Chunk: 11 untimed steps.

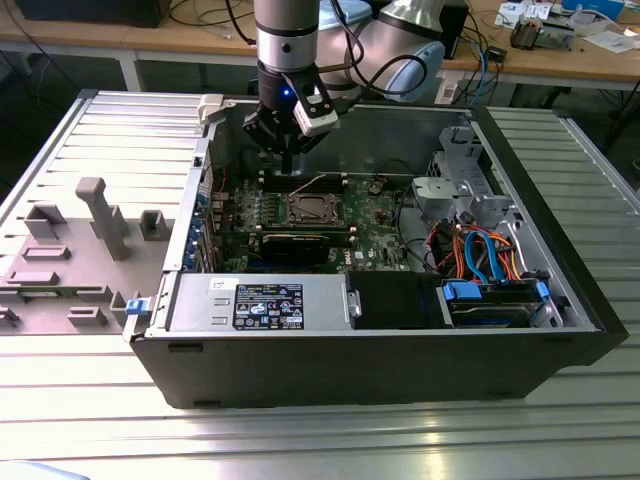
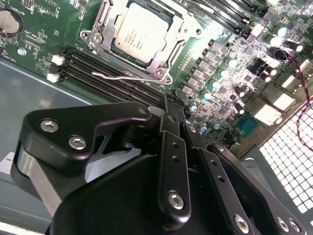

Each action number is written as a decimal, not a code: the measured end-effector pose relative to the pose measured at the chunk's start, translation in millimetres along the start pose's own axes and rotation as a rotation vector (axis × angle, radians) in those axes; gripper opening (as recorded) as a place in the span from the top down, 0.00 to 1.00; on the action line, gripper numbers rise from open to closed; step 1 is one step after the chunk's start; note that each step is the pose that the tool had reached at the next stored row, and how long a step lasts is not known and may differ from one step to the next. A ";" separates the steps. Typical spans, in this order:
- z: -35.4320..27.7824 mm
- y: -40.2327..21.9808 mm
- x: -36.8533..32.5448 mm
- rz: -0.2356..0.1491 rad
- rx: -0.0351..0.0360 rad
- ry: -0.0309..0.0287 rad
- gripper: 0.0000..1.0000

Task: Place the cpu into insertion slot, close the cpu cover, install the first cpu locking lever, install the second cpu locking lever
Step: 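Install the first cpu locking lever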

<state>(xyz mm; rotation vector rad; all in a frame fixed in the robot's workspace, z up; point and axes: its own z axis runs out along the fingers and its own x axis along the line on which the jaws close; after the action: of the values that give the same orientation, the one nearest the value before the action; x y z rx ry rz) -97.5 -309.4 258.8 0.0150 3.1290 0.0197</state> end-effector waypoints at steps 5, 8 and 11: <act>0.1 0.1 0.0 0.000 0.0000 -0.0001 0.89; 0.1 0.1 0.0 0.000 0.0000 -0.0001 0.89; 0.6 0.0 0.0 0.000 -0.0164 0.0001 0.89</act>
<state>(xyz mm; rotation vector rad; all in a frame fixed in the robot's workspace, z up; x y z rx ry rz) -97.5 -309.4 258.2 0.0153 3.1288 0.0454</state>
